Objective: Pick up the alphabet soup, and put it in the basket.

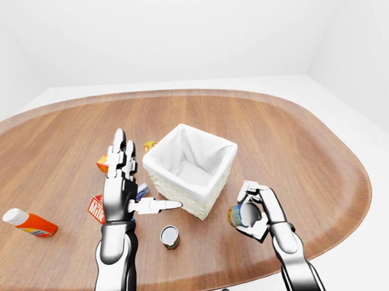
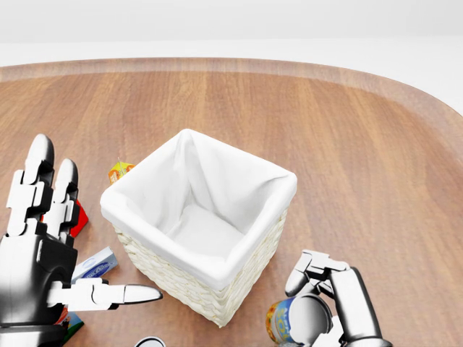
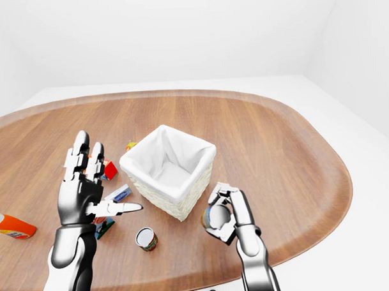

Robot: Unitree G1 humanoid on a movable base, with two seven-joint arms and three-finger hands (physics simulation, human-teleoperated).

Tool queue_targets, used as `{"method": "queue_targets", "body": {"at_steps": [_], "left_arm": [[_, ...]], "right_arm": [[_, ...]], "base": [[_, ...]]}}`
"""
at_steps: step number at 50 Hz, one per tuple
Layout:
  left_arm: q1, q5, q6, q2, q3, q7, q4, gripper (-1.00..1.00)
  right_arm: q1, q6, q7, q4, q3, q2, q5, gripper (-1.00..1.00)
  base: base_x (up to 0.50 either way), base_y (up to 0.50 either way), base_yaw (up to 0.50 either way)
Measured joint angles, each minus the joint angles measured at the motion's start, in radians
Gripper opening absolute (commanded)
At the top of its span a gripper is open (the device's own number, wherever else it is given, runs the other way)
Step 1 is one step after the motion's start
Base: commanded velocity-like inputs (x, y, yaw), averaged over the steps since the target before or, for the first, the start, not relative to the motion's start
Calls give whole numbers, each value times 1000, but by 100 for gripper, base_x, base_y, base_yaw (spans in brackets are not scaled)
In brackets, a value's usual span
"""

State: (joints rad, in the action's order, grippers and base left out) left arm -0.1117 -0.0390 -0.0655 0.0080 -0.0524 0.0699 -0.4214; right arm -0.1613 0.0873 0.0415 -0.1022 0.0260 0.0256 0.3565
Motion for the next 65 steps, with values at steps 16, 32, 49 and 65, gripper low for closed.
{"method": "queue_targets", "body": {"at_steps": [16, 32, 49, 65], "left_arm": [[0, 0, 0, 0, 1, 0, 0, 100], [0, 0, -4, 0, 1, -1, 4, 100], [4, 4, -9, 0, 3, -2, 15, 100], [3, 6, -13, 0, 4, -2, 20, 100]], "right_arm": [[6, 0, -19, -112, -25, -7, -29, -100], [10, 0, -33, -211, -43, -13, -66, -100], [50, 0, -47, -307, -41, -17, -68, -100], [101, 0, -47, -437, -29, -19, -46, -100]], "base": [[0, 0, 0], [0, 0, 0], [0, 0, 0], [0, 0, 0]]}}
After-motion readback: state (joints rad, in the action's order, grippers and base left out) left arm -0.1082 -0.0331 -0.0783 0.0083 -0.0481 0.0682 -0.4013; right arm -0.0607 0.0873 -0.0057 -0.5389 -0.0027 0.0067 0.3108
